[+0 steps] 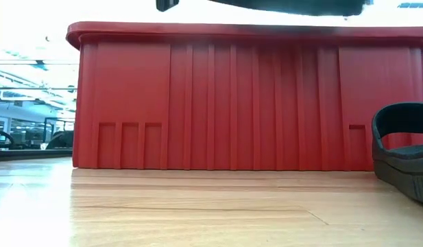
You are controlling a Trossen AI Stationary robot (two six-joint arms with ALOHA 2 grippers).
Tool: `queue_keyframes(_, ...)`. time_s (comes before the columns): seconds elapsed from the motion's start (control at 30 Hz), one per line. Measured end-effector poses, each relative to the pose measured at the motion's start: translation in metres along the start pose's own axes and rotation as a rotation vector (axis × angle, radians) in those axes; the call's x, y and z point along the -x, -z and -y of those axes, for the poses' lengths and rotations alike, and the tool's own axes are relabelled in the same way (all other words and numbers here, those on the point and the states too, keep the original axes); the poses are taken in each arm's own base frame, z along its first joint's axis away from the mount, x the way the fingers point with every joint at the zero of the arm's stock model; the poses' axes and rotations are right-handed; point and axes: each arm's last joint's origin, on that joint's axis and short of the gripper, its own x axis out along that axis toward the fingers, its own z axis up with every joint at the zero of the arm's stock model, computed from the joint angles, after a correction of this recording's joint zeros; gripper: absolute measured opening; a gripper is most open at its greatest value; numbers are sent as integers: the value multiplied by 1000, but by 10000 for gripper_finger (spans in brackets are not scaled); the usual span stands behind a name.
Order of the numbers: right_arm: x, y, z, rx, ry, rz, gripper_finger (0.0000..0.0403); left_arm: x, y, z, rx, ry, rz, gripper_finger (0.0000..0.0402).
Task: Pick and place slides into bin
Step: Put the black slipper into the red bin
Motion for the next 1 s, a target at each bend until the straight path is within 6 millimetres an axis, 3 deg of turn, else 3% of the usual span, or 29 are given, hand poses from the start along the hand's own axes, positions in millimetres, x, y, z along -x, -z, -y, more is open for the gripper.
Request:
queue_keyframes(0.23, -7, 7, -6, 4, -3, -27, 143, -12, 2, 0, -10, 50, -4, 0)
queue_keyframes(1.0, 0, 7, -11, 74, 3, -66, 145, -2, -1, 8, -63, 88, 20, 0)
